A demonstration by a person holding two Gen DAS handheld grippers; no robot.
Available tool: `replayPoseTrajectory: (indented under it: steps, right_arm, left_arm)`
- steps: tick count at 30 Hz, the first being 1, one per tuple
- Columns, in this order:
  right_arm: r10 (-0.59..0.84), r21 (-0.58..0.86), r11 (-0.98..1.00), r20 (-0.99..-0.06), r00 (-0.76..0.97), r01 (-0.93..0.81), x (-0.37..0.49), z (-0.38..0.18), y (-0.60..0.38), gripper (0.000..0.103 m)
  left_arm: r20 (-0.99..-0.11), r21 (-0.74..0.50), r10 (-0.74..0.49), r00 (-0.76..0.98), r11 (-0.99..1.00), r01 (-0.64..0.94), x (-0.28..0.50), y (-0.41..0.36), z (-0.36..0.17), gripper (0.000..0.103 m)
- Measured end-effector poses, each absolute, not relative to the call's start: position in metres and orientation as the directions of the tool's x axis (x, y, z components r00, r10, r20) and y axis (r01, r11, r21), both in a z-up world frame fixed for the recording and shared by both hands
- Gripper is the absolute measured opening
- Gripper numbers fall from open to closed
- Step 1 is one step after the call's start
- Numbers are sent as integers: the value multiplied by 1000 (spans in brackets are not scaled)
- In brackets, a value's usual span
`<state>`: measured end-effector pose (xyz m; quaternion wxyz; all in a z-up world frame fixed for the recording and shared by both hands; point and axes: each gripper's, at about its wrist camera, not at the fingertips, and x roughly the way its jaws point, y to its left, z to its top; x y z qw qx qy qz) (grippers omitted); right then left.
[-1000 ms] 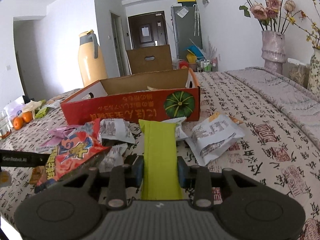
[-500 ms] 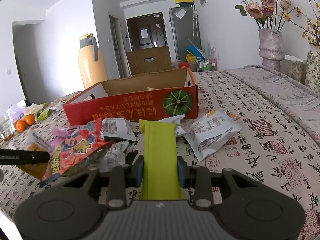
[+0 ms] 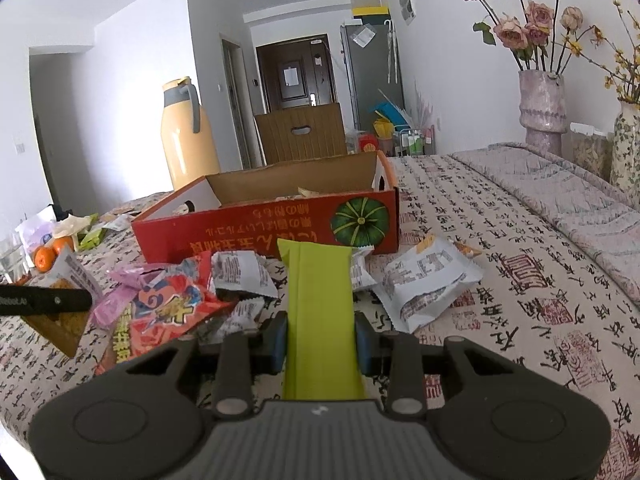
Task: Organize snacks
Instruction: 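Carry both held packets up and over the cardboard box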
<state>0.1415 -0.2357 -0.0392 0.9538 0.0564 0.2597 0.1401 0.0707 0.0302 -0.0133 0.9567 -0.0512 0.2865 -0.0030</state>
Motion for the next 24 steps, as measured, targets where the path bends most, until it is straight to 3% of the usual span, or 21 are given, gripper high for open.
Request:
replayPoseTrajectory:
  steps: [24]
  right_arm:
    - [283,152,958,-341,896,-245,228,11,-218,32]
  left_arm:
    - [-387,-73,-25,922,997,-4,147,18,55,13]
